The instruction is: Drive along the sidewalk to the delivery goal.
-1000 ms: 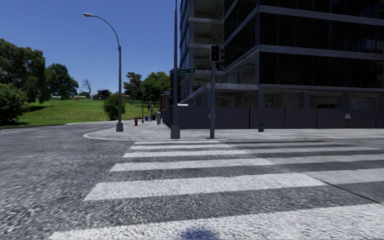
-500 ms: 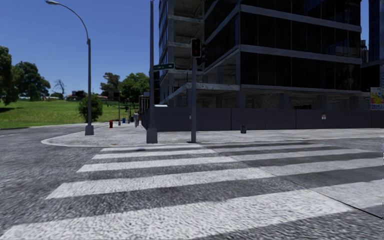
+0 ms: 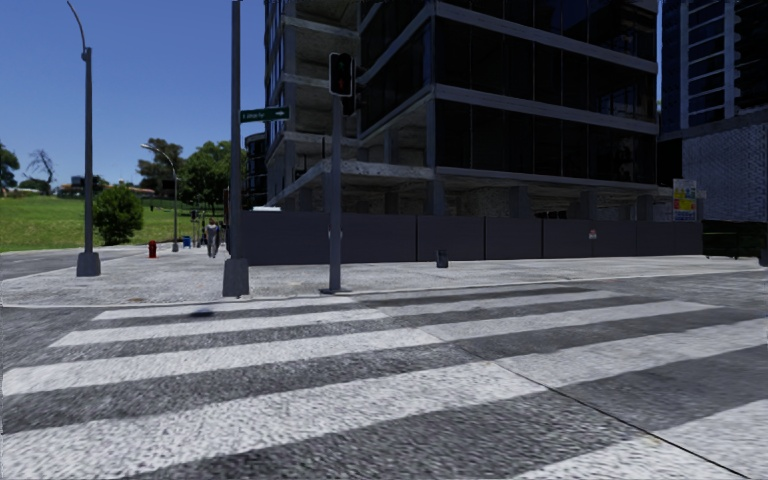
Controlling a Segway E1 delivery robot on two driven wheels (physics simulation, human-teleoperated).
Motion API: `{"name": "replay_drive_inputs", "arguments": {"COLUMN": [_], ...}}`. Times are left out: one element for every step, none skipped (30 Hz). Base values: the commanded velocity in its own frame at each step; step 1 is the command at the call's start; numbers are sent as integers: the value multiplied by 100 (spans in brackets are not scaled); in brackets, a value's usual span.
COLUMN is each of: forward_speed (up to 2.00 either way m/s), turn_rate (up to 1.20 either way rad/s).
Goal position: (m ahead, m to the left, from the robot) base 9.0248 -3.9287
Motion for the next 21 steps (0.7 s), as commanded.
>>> {"name": "replay_drive_inputs", "arguments": {"forward_speed": [158, 158, 158, 158, 158, 158, 158, 158, 158, 158, 158, 158, 158, 158, 158, 158, 158, 164, 200, 200, 200], "turn_rate": [-37, -37, -37, -36, -33, -33, -33, -33, -33, -33, -33, -33, -33, -33, -33, -33, -33, -33, -33, -33, -33]}}
